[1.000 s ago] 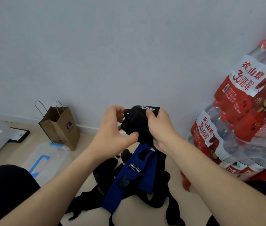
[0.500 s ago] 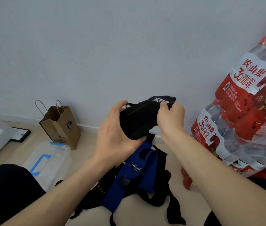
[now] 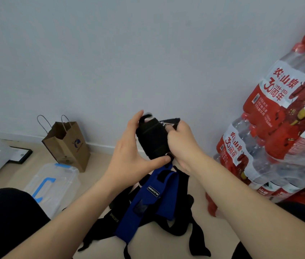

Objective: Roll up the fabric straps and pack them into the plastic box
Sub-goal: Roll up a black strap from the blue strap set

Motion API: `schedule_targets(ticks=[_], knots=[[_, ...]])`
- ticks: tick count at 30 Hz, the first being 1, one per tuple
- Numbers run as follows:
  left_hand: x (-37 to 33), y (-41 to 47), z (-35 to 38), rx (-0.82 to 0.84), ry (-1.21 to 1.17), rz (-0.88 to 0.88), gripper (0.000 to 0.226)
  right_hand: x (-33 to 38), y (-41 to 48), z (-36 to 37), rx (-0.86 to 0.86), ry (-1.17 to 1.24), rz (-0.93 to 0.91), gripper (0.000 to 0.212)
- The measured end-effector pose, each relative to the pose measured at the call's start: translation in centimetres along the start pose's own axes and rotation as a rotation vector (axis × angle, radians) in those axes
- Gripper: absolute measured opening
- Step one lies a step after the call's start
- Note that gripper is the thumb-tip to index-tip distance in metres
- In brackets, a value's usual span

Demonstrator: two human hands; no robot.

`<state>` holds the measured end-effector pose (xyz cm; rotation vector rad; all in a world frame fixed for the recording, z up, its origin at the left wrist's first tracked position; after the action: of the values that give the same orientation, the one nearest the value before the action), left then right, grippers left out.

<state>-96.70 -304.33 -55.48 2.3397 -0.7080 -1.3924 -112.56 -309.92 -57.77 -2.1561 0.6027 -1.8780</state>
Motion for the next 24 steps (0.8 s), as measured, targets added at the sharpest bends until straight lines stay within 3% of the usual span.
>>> schedule_targets(ticks=[2, 4, 6, 9, 13, 18, 21, 24], knots=[[0.8, -0.2, 0.2, 0.096, -0.084, -0.118, 0.112, 0.9, -0.5, -0.7, -0.162, -0.156, -0.139, 0.016], [1.2, -0.4, 0.5, 0.129, -0.291, -0.286, 0.083, 2.1, -2.1, -0.8, -0.262, -0.250, -0.361, 0.005], [1.4, -0.6, 0.7, 0.100, -0.522, -0.452, 0.061, 2.5, -3.8, 0.0, -0.224, -0.316, -0.555, 0.009], [1.3, -0.6, 0.4, 0.091, -0.629, -0.502, 0.043, 2.1, -4.8, 1.6, -0.140, -0.490, -0.699, 0.017], [1.5, -0.5, -0.3, 0.024, -0.658, -0.516, 0.035, 1.6, -2.8, 0.4, -0.193, -0.208, -0.416, 0.004], [1.2, -0.4, -0.5, 0.001, -0.552, -0.446, 0.051, -1.4, -1.5, 1.2, 0.116, 0.109, 0.121, 0.023], [1.7, -0.7, -0.7, -0.011, -0.420, -0.445, 0.075, -1.8, -1.8, 2.0, 0.280, 0.207, 0.222, 0.018], [1.5, -0.7, -0.8, 0.005, -0.384, -0.357, 0.089, -0.9, -2.2, 2.0, 0.369, 0.140, 0.231, 0.025]])
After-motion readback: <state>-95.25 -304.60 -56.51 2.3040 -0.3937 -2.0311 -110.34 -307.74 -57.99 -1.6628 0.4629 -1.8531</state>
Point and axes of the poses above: each hand's wrist, its own y-axis towards the middle knuckle, its own z-axis out of the palm, x = y × z, the point moved 5 cm from there along y, towards the middle knuckle, and after that the axes turned 14 degrees about z, right-handed, at the moved point
